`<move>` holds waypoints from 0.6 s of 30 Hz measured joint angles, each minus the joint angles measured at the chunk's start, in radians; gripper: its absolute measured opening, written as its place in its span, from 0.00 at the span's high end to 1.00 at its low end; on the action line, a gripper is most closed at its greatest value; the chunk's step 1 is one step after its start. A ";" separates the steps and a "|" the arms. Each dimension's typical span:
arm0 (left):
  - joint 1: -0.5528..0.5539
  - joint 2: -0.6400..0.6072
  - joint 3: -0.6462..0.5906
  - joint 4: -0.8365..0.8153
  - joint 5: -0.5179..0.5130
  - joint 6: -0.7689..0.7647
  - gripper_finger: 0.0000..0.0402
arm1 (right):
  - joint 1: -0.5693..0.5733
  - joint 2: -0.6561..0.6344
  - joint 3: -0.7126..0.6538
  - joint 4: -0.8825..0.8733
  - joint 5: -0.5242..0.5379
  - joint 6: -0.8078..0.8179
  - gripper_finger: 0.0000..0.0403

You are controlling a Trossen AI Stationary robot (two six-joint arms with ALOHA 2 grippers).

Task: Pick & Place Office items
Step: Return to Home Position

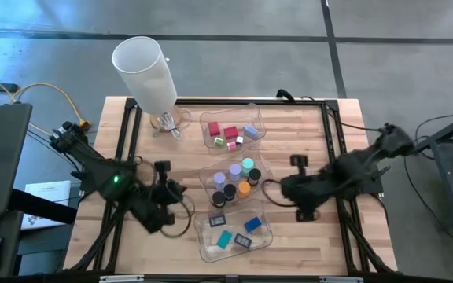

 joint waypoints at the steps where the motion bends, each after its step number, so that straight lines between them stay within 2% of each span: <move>1: 0.026 -0.011 0.000 0.001 0.018 0.043 1.00 | 0.021 -0.034 -0.015 0.024 0.024 -0.001 1.00; 5: 0.135 -0.064 0.000 0.026 0.102 0.200 1.00 | 0.084 -0.194 -0.143 0.160 0.090 -0.012 1.00; 10: 0.233 -0.133 0.001 0.132 0.266 0.402 1.00 | 0.124 -0.451 -0.439 0.363 0.177 -0.006 1.00; 14: 0.274 -0.198 -0.012 0.160 0.339 0.458 1.00 | 0.109 -0.683 -0.721 0.596 0.179 -0.047 1.00; 17: 0.292 -0.272 -0.105 0.236 0.358 0.464 1.00 | 0.047 -0.828 -0.919 0.869 0.150 -0.196 1.00; 18: 0.295 -0.303 -0.155 0.284 0.359 0.469 1.00 | 0.022 -0.874 -0.978 0.951 0.102 -0.238 1.00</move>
